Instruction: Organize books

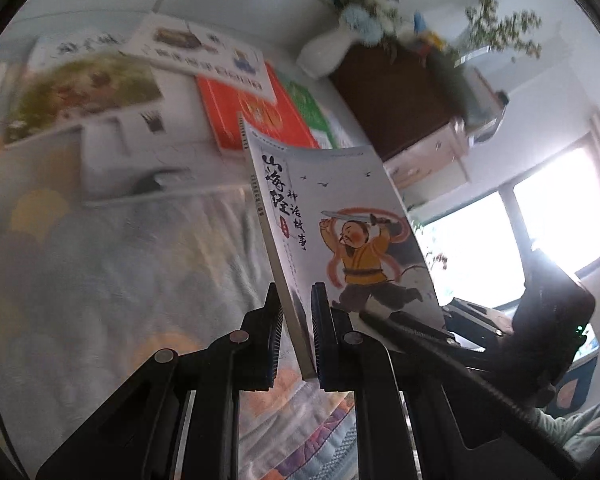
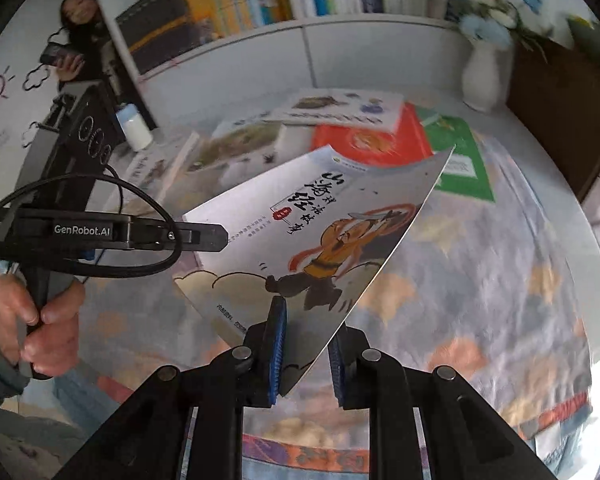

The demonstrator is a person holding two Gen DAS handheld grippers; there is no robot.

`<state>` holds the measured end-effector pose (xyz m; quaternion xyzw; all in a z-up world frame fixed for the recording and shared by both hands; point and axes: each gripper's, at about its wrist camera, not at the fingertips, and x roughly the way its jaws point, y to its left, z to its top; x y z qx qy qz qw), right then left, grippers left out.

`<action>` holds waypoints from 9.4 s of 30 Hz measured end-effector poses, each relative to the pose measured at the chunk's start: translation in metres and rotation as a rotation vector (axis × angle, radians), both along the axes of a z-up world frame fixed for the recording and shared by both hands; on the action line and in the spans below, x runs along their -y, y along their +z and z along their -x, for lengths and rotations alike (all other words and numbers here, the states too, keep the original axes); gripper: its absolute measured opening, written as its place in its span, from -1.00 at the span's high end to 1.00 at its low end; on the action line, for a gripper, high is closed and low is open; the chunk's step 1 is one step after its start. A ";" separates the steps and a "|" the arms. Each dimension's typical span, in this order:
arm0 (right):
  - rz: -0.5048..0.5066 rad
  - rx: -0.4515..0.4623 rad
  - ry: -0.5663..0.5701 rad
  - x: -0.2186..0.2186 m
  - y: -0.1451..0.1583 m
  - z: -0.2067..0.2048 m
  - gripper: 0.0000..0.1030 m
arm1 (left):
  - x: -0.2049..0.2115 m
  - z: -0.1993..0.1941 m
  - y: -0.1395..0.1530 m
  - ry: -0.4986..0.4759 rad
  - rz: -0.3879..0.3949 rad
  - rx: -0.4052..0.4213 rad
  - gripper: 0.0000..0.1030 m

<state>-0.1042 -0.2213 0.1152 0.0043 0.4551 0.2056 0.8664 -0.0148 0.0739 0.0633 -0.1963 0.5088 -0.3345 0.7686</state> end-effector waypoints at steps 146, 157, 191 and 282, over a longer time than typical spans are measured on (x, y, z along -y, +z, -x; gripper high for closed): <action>-0.264 -0.230 -0.479 0.102 -0.097 -0.003 0.29 | 0.135 -0.077 -0.044 -0.363 -0.383 0.017 0.01; -0.328 -0.245 -0.578 0.147 -0.098 0.007 0.34 | 0.117 -0.025 -0.051 -0.287 -0.201 -0.052 0.33; -1.031 -0.326 -0.677 0.193 -0.137 0.035 -0.18 | 0.123 -0.047 -0.072 -0.110 0.503 -0.528 0.77; -0.120 -0.278 0.358 -0.302 -0.081 -0.176 0.42 | -0.197 0.059 -0.047 0.630 -0.058 -0.150 0.44</action>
